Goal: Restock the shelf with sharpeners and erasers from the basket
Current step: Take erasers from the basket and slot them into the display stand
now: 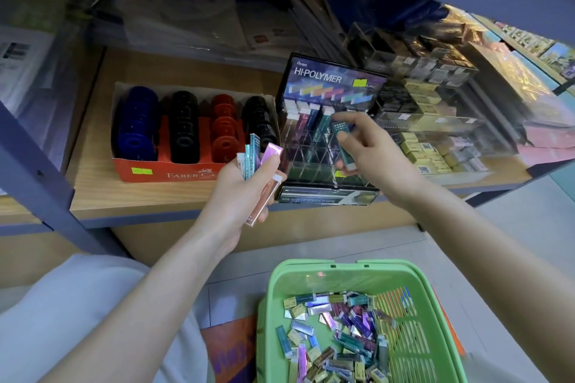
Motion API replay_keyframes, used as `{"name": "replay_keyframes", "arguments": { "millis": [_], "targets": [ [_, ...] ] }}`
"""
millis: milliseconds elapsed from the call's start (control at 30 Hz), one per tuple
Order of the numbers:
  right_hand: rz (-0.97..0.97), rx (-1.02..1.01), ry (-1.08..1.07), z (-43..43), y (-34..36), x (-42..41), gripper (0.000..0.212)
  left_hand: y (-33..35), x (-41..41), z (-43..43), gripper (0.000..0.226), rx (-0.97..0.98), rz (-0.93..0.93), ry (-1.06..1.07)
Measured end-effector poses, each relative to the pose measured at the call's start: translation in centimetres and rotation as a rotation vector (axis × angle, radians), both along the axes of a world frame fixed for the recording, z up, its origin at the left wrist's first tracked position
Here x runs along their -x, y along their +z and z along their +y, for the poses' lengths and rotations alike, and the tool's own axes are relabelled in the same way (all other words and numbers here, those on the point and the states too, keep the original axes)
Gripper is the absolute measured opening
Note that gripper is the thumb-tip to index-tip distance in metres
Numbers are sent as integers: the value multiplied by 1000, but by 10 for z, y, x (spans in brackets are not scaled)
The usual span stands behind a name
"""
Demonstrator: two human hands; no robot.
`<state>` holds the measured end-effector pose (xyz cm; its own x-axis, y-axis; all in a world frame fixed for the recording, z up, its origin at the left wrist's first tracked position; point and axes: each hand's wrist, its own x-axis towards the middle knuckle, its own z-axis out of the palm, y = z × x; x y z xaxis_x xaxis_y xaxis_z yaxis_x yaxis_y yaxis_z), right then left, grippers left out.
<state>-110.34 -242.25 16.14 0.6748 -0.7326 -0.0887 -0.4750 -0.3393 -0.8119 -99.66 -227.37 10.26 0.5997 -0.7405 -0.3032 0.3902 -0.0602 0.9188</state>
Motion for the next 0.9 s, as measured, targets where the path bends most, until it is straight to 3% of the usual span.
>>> {"name": "replay_keyframes", "arguments": {
  "millis": [100,267,533,700,767,900],
  "targets": [
    [37,305,-24,-23,-7,1,37,2,1,-3,26,-17,51,18],
    [39,388,-96,-48,-17,-13,18,4,3,-8,12,-30,111,45],
    [279,742,126,-62,-12,-28,14,2,2,-12,10,-20,93,38],
    [407,816,284,-67,0,-38,16,4,0,-11,7,-17,107,50],
    [417,853,325,-65,-3,-43,28,5,0,-11,7,-16,116,49],
    [427,876,223,-64,-12,-43,37,5,-1,-11,6,-8,129,39]
  ]
}}
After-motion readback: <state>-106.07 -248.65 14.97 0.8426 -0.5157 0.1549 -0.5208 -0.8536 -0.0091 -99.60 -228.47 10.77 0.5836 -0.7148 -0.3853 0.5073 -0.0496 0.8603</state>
